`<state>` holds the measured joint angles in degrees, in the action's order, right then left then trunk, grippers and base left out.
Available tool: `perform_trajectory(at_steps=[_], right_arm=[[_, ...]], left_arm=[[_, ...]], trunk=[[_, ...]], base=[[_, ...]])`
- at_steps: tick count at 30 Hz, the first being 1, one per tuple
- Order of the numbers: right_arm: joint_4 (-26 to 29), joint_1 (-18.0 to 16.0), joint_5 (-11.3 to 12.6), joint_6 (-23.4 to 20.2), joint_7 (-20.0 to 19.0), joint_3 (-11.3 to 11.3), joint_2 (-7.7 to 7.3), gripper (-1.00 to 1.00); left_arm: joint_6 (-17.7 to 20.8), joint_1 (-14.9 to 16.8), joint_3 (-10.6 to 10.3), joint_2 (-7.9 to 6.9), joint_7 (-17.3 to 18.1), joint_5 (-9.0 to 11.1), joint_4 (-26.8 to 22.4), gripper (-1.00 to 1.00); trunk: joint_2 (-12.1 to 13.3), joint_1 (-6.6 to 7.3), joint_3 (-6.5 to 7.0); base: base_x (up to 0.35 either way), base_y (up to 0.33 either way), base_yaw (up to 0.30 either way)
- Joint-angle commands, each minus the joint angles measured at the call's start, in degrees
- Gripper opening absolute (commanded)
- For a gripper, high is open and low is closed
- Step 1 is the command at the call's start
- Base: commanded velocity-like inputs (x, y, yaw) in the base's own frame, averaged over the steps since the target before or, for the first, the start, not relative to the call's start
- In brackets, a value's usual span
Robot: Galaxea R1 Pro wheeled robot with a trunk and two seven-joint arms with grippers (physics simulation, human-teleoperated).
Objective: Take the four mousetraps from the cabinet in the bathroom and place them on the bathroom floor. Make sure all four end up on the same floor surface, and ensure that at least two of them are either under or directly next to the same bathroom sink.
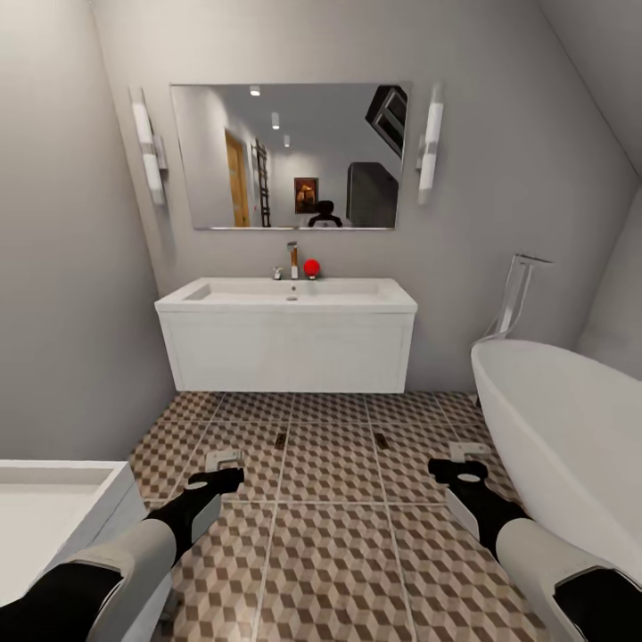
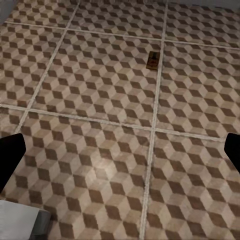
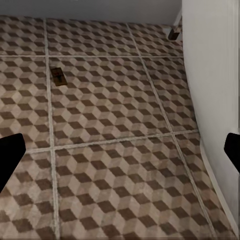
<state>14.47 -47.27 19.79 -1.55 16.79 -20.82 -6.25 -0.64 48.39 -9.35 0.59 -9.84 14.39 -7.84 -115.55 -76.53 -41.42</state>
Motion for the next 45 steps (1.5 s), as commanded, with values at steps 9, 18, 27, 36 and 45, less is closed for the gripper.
perform_trajectory(at_steps=[9,18,27,36,45], right_arm=[[-1.1,0.0,0.5,0.2,0.3,-0.5,0.06,1.00],[-1.2,0.0,0.6,0.2,0.3,-0.5,0.16,1.00],[-11.6,0.2,0.3,2.2,-0.4,-0.5,0.34,1.00],[-15.8,1.1,0.4,3.7,-0.5,-0.5,-0.25,1.00],[-16.2,10.0,0.6,4.3,-0.5,-0.5,-0.97,1.00]], left_arm=[[-0.1,0.0,-0.5,0.05,-0.3,0.6,0.1,1.00],[0.0,0.0,-0.5,-0.09,-0.3,0.7,0.2,1.00],[0.1,-0.1,-0.4,0.04,0.0,1.1,6.5,1.00],[1.3,-0.5,-0.3,-0.13,0.2,1.9,7.5,1.00],[1.4,-5.2,-0.4,-1.21,0.3,2.1,7.6,1.00]], trunk=[[3.6,1.99,1.56],[7.2,3.97,3.18],[9.6,5.29,4.25],[9.6,5.29,4.25],[12.0,6.60,5.33]], base=[[0.000,0.000,0.000],[0.000,0.000,0.000],[0.000,0.000,0.000],[0.000,0.000,0.000],[0.000,0.000,0.000]])
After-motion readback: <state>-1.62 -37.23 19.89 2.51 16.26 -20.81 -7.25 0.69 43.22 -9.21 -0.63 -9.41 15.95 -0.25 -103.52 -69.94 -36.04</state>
